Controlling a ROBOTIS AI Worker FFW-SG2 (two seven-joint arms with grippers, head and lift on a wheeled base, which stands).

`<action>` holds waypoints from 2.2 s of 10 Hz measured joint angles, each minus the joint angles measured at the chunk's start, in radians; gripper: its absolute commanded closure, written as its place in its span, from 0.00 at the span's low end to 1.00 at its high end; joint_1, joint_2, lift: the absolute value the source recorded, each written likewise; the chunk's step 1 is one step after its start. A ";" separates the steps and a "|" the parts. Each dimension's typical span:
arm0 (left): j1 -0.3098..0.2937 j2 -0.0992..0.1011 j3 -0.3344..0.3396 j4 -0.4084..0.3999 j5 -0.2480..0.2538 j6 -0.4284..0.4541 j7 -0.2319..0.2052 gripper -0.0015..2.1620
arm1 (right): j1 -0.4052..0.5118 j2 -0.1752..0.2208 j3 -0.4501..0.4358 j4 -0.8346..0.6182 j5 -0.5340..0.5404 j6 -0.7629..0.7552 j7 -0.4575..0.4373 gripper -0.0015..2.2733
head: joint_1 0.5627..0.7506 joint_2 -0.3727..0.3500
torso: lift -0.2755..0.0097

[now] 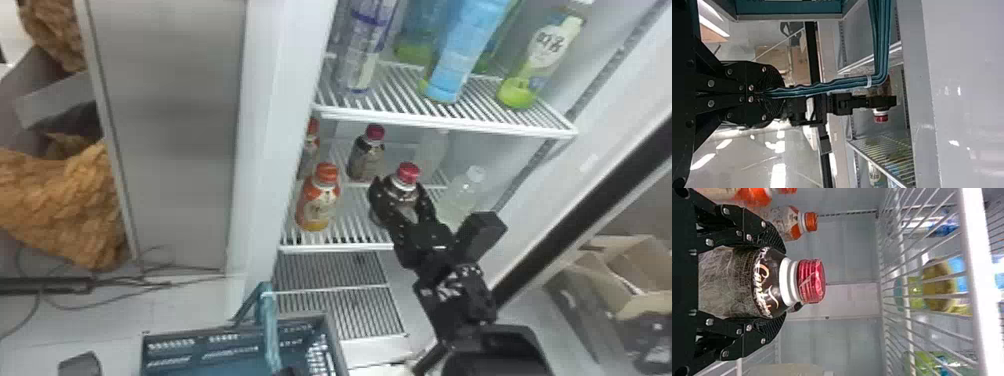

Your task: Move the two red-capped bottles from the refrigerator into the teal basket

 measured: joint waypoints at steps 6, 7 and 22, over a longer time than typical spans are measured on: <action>0.009 -0.001 0.003 0.000 0.001 -0.001 0.000 0.53 | 0.265 0.001 -0.005 -0.346 -0.090 0.158 0.006 0.32 | 0.70 0.03 | 0.17; 0.009 -0.001 0.003 0.000 0.001 -0.001 0.000 0.53 | 0.304 0.001 -0.005 -0.393 -0.105 0.189 0.012 0.32 | 0.70 0.03 | 0.17; 0.004 -0.004 0.023 0.000 -0.013 -0.014 0.012 0.53 | 0.511 -0.039 0.062 -0.642 -0.164 0.622 0.159 0.32 | 0.70 0.03 | 0.17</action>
